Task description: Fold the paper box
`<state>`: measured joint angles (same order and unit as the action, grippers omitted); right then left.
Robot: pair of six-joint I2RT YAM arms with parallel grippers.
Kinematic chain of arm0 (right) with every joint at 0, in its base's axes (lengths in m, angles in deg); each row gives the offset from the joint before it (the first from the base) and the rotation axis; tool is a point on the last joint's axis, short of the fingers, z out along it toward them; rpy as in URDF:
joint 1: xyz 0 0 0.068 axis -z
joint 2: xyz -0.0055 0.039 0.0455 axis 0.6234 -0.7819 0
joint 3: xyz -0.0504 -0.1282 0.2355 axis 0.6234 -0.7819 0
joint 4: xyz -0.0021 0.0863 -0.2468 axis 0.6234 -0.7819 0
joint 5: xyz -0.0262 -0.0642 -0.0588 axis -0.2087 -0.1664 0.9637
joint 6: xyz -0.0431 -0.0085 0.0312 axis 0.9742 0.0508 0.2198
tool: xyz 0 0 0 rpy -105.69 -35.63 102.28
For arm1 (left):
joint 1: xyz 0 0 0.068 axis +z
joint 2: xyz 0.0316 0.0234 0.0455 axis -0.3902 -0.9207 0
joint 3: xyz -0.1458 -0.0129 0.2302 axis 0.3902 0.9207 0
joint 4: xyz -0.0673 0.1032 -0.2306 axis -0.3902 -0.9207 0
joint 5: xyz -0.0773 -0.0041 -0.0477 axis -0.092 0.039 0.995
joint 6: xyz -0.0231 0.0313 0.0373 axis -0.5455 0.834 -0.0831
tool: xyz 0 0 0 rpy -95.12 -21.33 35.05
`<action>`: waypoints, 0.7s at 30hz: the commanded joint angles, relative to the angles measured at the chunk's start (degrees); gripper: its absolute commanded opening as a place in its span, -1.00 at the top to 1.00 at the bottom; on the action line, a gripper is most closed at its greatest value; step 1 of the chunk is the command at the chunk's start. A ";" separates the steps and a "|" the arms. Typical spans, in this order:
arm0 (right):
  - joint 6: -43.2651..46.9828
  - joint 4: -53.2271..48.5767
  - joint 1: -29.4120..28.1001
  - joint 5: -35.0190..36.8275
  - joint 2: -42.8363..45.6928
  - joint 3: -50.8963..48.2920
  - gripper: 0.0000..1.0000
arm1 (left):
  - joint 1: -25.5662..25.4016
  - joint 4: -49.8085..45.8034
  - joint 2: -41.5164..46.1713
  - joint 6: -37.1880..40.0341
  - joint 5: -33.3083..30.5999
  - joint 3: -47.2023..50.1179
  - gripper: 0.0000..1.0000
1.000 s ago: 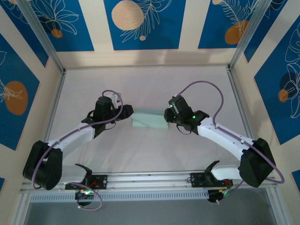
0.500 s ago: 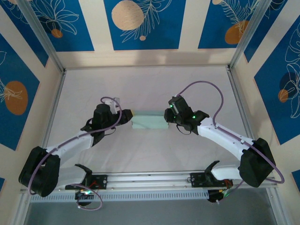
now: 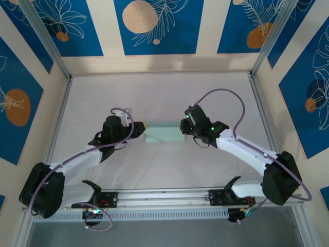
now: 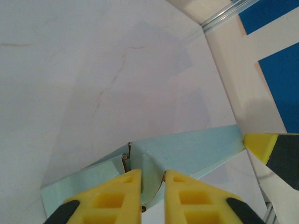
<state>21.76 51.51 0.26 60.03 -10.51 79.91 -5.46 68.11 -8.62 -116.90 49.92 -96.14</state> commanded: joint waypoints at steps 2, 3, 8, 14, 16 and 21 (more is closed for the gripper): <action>-0.10 -3.42 -0.72 0.71 -1.32 -2.39 0.47 | -2.11 2.52 -4.35 -2.67 1.03 4.67 0.77; -0.05 -3.42 -0.72 0.74 -1.40 -2.51 0.47 | -2.75 3.24 -4.92 -2.81 0.77 4.91 0.77; 0.00 -3.85 -0.80 1.29 -1.23 -2.36 0.47 | -4.45 4.22 -5.23 -2.77 0.78 4.70 0.78; 0.12 -4.86 -0.75 2.93 -0.33 -1.72 0.46 | -2.94 -10.67 4.75 3.34 -2.85 -1.99 0.17; 0.08 -4.71 -0.79 3.29 0.00 -1.78 0.46 | -0.76 -13.05 7.24 3.56 -1.53 -4.20 0.11; 0.14 -4.85 -0.74 3.72 -0.14 -1.69 0.46 | 3.06 -16.32 7.47 2.07 2.62 -8.65 0.08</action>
<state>21.76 51.31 0.06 63.79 -10.45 79.56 -3.71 57.27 -1.21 -115.18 49.33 -101.86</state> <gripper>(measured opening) 0.272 0.459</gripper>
